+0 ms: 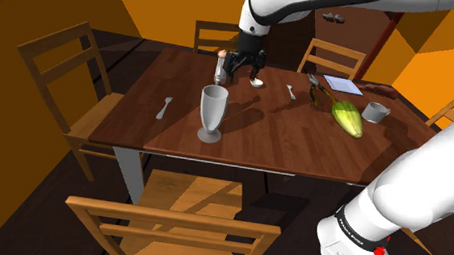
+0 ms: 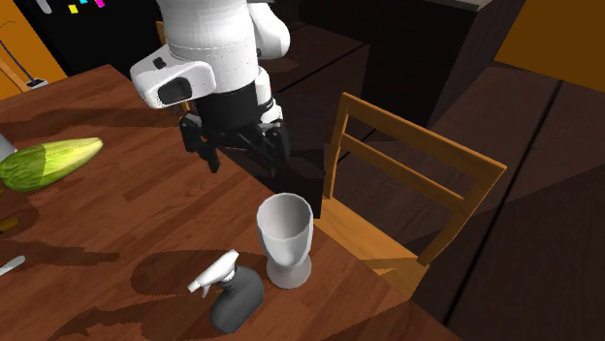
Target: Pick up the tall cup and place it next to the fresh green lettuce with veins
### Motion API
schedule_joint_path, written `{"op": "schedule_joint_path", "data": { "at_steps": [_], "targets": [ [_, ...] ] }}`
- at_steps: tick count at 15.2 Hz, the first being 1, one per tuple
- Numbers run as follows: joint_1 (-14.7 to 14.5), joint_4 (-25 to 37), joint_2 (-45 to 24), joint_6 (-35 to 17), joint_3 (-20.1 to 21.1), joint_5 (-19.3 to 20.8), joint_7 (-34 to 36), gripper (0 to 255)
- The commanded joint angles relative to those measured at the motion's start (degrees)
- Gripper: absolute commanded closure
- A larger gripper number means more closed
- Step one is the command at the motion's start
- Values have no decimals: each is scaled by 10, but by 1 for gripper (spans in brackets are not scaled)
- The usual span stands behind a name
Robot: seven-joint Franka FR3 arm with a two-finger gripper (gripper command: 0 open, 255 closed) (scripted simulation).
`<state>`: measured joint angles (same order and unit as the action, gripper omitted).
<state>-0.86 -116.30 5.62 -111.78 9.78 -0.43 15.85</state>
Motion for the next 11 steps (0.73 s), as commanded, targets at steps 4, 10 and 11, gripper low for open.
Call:
{"op": "schedule_joint_path", "data": {
  "at_steps": [4, 10, 11],
  "targets": [
    [-8, 74, -114, -14, 9, 2, 41, 0],
    [-9, 43, -127, -58, 9, 5, 43, 0],
    [-9, 38, -130, -65, 9, 5, 43, 0]
  ]
}}
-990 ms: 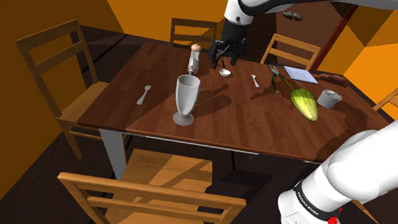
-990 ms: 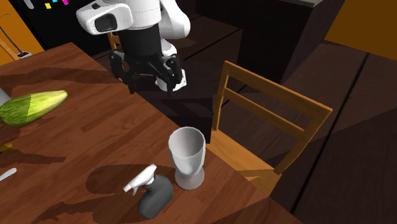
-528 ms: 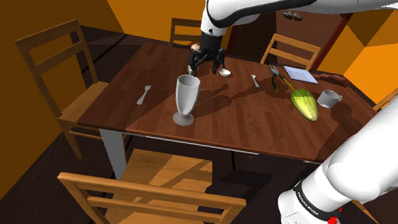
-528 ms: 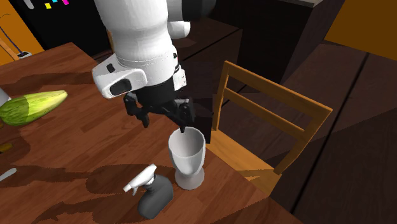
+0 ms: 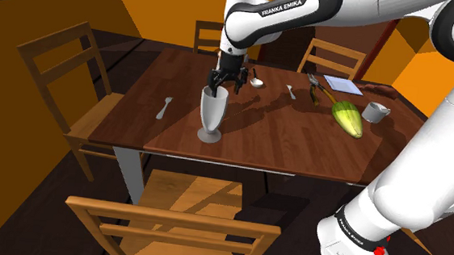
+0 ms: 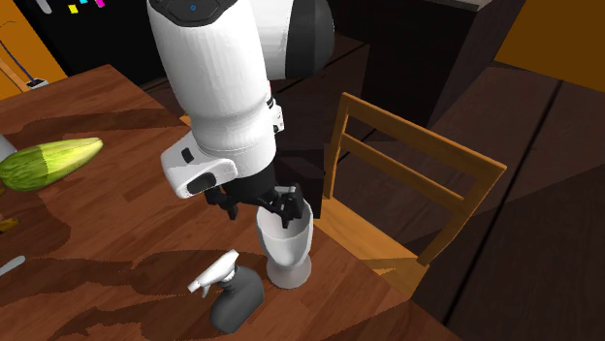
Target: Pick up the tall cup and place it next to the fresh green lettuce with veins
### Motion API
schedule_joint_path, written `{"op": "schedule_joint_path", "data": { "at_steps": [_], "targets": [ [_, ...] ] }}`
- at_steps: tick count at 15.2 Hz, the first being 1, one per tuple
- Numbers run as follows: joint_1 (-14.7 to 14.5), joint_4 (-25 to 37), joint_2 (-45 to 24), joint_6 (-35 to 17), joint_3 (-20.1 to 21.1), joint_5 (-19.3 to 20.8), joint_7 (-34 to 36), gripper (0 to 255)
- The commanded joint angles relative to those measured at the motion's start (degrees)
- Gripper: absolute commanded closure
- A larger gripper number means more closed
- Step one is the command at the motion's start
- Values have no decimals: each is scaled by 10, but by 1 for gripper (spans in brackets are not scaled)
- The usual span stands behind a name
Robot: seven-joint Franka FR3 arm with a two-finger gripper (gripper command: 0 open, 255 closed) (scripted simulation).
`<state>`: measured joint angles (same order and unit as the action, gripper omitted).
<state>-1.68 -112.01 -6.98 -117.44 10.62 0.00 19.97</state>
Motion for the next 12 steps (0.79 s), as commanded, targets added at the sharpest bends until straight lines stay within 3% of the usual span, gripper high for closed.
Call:
{"op": "schedule_joint_path", "data": {
  "at_steps": [1, 9, 10, 12],
  "targets": [
    [-1, -8, -5, -13, 1, 1, 2, 0],
    [-1, -8, -5, -13, 0, 1, 2, 0],
    [-1, -8, -5, -13, 0, 1, 2, 255],
    [-1, -8, -5, -13, 0, 1, 2, 255]
  ]
}}
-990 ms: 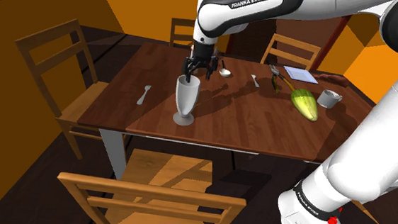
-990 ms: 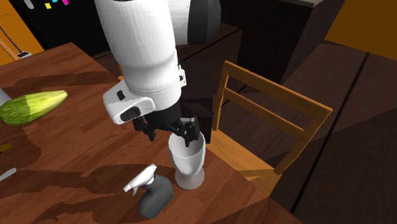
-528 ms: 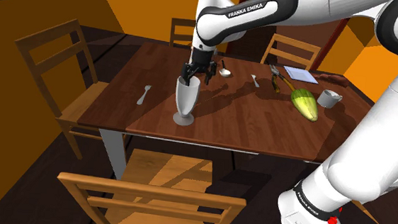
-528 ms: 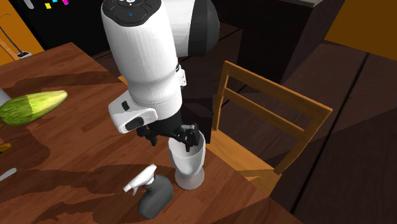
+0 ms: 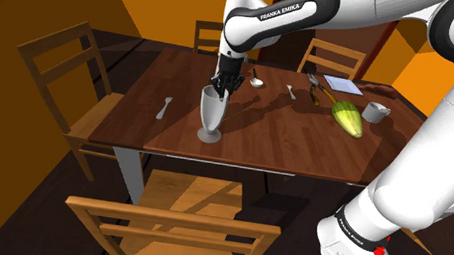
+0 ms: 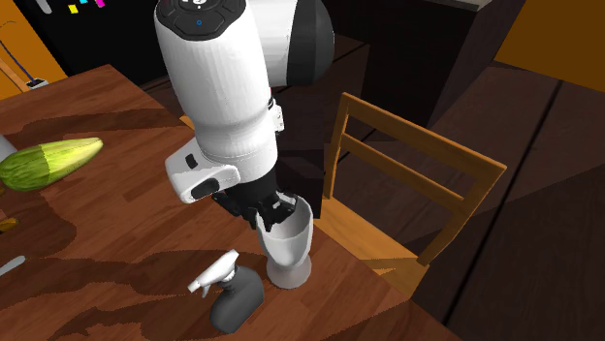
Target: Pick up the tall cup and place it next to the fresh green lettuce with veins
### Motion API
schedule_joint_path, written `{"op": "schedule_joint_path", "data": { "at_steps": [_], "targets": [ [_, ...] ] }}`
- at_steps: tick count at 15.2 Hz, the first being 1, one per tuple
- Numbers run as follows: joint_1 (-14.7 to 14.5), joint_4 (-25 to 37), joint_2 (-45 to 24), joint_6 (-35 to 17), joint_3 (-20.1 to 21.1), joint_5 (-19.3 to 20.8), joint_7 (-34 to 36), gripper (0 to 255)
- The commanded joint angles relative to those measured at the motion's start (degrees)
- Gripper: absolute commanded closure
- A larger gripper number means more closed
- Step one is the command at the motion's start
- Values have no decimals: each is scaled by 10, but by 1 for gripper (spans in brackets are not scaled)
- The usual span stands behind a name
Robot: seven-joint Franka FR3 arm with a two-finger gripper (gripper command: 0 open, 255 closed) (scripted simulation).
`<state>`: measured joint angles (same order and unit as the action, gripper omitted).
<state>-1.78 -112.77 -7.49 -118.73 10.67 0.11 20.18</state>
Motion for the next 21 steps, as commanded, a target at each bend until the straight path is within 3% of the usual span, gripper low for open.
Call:
{"op": "schedule_joint_path", "data": {
  "at_steps": [1, 7, 21],
  "targets": [
    [0, 0, 0, 0, 0, 0, 0, 255],
    [0, 0, 0, 0, 0, 0, 0, 255],
    [1, 73, 30, 102, 0, -6, -2, 255]
  ]
}}
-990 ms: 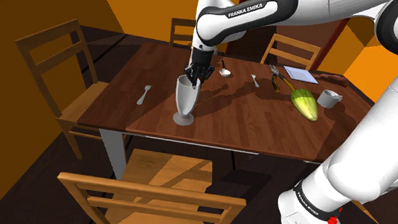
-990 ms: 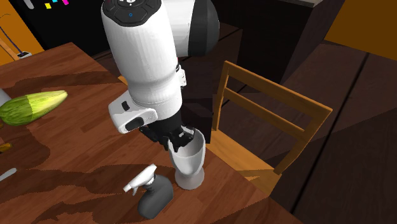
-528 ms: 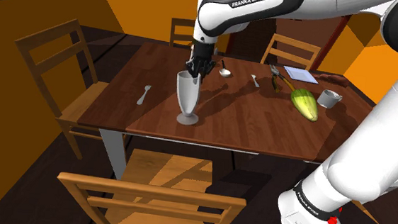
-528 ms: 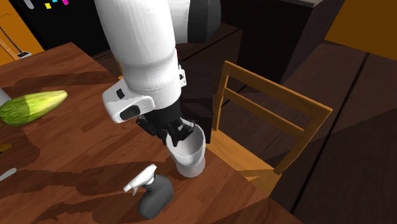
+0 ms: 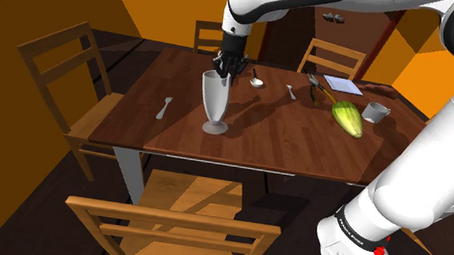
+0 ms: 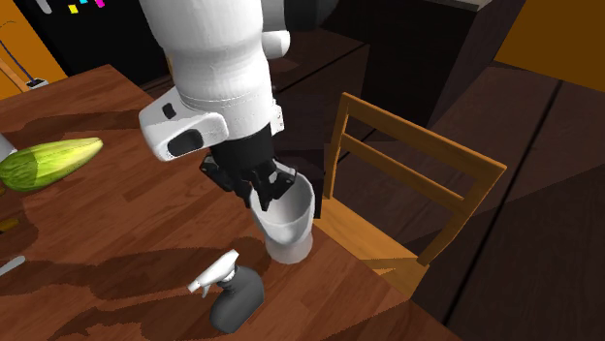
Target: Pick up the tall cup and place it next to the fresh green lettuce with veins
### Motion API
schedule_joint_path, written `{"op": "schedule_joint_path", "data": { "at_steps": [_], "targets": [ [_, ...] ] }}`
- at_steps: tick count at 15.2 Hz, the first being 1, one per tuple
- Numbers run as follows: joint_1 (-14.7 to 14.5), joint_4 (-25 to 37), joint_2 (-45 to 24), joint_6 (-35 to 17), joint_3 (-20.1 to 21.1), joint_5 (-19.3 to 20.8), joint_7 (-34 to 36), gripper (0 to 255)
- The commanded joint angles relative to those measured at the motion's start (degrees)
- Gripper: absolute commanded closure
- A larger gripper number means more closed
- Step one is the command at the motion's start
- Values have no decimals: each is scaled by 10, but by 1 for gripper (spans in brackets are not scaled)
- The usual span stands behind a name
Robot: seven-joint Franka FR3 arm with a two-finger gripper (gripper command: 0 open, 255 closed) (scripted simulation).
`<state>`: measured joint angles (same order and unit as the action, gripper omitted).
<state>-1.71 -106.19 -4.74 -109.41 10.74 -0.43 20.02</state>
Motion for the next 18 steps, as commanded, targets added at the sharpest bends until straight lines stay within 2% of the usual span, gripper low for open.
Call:
{"op": "schedule_joint_path", "data": {
  "at_steps": [1, 18],
  "targets": [
    [1, 13, 3, 16, 0, -1, -1, 255],
    [0, 142, 5, 147, 0, -1, 1, 255]
  ]
}}
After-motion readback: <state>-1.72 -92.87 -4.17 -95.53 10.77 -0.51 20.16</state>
